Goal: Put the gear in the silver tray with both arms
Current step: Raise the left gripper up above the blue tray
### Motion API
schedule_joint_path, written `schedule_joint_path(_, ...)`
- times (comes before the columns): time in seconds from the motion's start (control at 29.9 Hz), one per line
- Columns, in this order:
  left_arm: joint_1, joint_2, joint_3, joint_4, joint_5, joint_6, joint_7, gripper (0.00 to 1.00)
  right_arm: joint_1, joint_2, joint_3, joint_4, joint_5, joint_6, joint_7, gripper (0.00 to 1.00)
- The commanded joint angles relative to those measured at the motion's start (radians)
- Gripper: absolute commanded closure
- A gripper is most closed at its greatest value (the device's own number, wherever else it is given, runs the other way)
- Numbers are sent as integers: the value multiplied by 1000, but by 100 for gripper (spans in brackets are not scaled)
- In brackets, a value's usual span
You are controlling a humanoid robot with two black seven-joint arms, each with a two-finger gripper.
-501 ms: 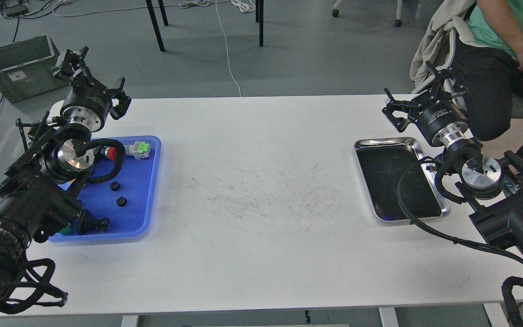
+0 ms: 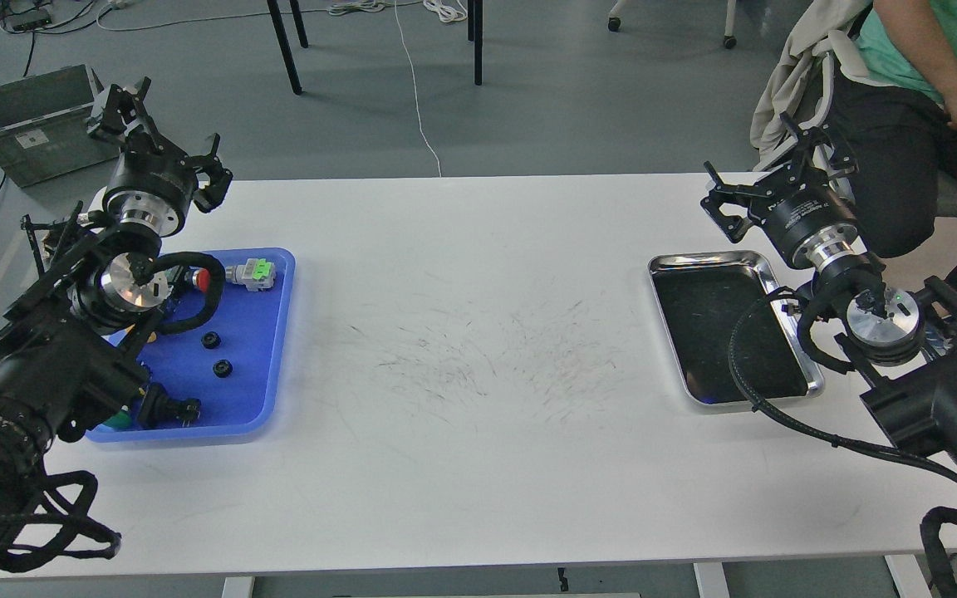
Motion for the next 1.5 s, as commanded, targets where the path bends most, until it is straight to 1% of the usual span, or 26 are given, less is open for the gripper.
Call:
schedule_joint_path(0.0, 0, 4, 1, 5, 1, 5, 3, 2, 0, -3, 1, 0, 1, 1, 0, 1)
schedule_joint_path(0.1, 9, -1, 18, 5, 23, 3, 0, 2, -10, -3, 1, 0, 1, 4, 0, 1)
schedule_joint_path(0.23, -6, 2, 154, 4, 24, -1, -5, 2, -11, -3, 1, -2, 1, 10, 0, 1)
schedule_joint_path(0.3, -30, 11, 197, 7, 26, -1, -3, 2, -10, -6, 1, 0, 1, 13, 0, 1)
schedule_joint_path(0.37, -56, 18, 231, 5, 27, -3, 8, 2, -10, -20, 11, 3, 1, 16, 0, 1)
schedule_joint_path(0.57, -99, 22, 387, 5, 38, -7, 3, 2, 6, -60, 12, 0, 1, 10, 0, 1)
schedule_joint_path(0.67, -104, 53, 455, 4, 93, -64, 3, 2, 7, -58, 14, -5, 0, 9, 0, 1)
schedule_joint_path(0.74, -109, 88, 461, -7, 109, -102, 6, 2, 6, -58, 14, -5, 0, 12, 0, 1)
schedule_joint_path(0.8, -133, 140, 463, -30, 125, -115, 11, 2, 6, -55, 14, -5, 0, 12, 0, 1)
schedule_joint_path(0.87, -164, 189, 479, -76, 171, -116, 18, 2, 4, -55, 14, -7, 0, 12, 0, 1)
schedule_joint_path(0.97, -198, 255, 564, -160, 266, -128, 57, 2, 6, -52, 14, -7, 0, 9, 0, 1)
schedule_joint_path(1.04, -196, 295, 619, -228, 312, -153, 63, 2, 6, -49, 12, -4, 0, 9, 0, 1)
schedule_joint_path(1.1, -196, 356, 656, -333, 357, -162, 64, 2, 7, -49, 8, 0, 0, 9, -1, 1)
schedule_joint_path(1.24, -191, 504, 667, -550, 377, -164, 72, 2, 9, -50, 17, 0, 1, 9, -2, 1)
schedule_joint_path(1.34, -185, 623, 668, -703, 409, -165, 92, 2, 10, -47, 58, 3, 4, 6, -1, 1)
schedule_joint_path(1.47, -184, 740, 670, -849, 490, -176, 94, 2, 10, -44, 69, 3, 3, 5, -2, 1)
